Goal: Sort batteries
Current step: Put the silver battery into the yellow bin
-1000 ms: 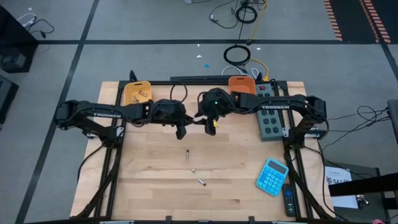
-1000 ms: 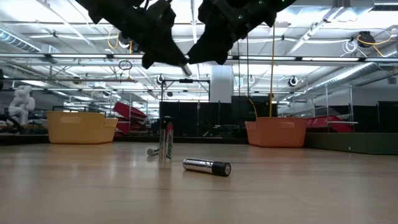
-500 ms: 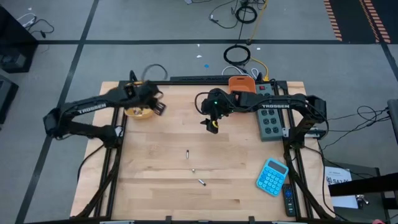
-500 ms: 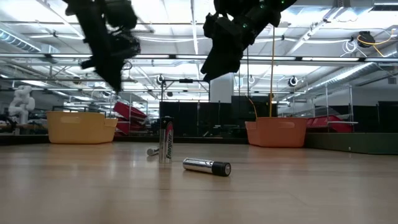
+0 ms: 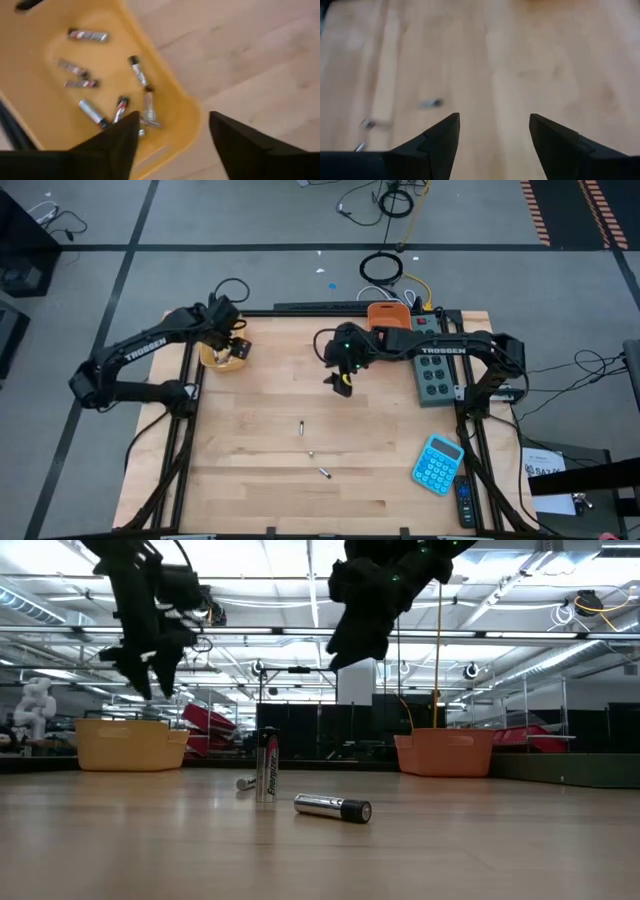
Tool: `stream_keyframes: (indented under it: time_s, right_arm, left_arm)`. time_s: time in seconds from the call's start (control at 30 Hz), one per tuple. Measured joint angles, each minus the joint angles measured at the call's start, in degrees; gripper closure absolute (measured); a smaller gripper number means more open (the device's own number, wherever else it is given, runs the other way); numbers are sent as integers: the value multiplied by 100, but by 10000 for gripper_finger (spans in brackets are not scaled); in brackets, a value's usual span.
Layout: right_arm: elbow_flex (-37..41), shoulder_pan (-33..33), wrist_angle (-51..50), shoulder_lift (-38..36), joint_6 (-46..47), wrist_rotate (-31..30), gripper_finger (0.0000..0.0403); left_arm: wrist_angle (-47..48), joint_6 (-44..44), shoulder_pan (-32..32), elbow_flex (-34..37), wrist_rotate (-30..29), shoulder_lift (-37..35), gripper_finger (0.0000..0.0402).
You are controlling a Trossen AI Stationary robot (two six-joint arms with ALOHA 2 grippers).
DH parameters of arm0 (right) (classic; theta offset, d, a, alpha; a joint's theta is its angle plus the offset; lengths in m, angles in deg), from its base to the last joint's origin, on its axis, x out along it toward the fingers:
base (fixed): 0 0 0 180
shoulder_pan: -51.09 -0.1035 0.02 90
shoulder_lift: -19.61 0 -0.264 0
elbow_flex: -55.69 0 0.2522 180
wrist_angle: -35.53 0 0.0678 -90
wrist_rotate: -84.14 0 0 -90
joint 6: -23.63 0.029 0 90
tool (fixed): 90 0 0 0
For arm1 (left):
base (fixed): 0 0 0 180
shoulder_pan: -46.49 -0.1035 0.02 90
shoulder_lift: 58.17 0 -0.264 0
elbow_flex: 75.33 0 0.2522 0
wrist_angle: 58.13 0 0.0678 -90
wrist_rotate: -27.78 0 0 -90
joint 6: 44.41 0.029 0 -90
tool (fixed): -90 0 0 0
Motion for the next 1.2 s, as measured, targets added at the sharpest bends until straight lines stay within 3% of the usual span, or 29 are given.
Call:
stream_keyframes:
  time_s: [0.1, 0.23, 0.33, 0.47, 0.57, 0.63, 0.93, 1.07, 1.2]
  right_arm:
    - [2, -111, -547, -97, -145, 421, 172]
    - [2, -452, -1264, -225, -955, 689, 173]
    - [5, -803, -1575, -223, -1682, 901, 173]
    - [76, -1255, -1511, -50, -2420, 821, 173]
    - [150, -1451, -1384, 115, -2314, 302, 173]
    - [195, -1492, -1348, 187, -2187, 302, 173]
    - [216, -1763, -1005, 263, -2261, 370, 173]
    - [216, -1851, -973, 263, -2098, 364, 173]
    - [218, -1945, -1171, 261, -1960, 325, 173]
  left_arm:
    - [-98, 302, 195, -223, 56, -227, 126]
    - [-432, 752, 752, -529, 184, -553, 130]
    - [-718, 1000, 1453, -631, 458, -645, 136]
    - [-1192, 1050, 2633, -631, 244, -549, 138]
    - [-1353, 561, 3297, -625, -425, -335, 138]
    - [-1536, 230, 3632, -621, -577, -221, 138]
    - [-2087, -574, 5258, -623, -760, 707, 138]
    - [-2320, -1187, 5669, -623, -765, 1343, 138]
    - [-2488, -2341, 5808, -623, -755, 1972, 137]
